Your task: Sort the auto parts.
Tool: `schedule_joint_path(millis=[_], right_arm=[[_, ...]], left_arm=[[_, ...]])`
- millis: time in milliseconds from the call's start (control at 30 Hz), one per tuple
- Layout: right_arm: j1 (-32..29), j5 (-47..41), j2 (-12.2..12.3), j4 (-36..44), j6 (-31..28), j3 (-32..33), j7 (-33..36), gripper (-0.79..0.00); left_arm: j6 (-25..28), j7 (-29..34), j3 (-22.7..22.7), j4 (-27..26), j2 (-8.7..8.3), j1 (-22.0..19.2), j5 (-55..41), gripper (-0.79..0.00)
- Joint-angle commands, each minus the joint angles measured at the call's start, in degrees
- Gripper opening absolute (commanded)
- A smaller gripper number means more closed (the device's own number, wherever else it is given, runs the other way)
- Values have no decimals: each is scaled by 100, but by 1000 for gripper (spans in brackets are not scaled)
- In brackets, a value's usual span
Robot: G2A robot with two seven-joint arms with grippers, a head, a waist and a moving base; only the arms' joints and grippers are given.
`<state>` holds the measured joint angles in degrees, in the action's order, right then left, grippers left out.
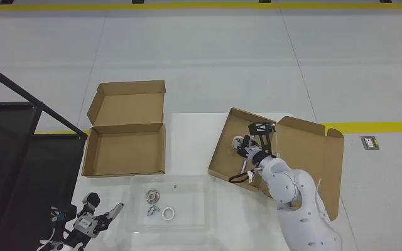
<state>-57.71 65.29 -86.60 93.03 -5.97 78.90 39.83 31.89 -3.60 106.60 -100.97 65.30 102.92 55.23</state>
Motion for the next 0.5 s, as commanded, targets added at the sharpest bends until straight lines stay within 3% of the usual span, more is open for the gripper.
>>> schedule_joint_path(millis=[0,200,233,267,300,400,467], right_arm=[[-102,270,5,372,-117,-284,117,-422],[32,1300,-16,755,-799,-1542,867,-409],[112,1401,-27,699,-942,-1747,1079,-369],[204,1486,-44,605,-1015,-1948,1342,-157],[305,1567,-70,562,-1024,-2143,1440,-123],[519,1629,-148,252,-1223,-2719,1725,-215],[629,1642,-203,70,-1323,-3051,1827,-209]], left_arm=[[-4,-5,3,-7,0,6,15,0],[-2,-53,28,-25,1,37,21,0],[0,-57,35,-24,1,40,22,0],[-2,-60,41,-24,0,43,26,0],[0,-62,43,-23,0,45,27,0],[-7,-69,48,-23,1,47,34,0],[-9,-68,48,-21,1,49,37,0]])
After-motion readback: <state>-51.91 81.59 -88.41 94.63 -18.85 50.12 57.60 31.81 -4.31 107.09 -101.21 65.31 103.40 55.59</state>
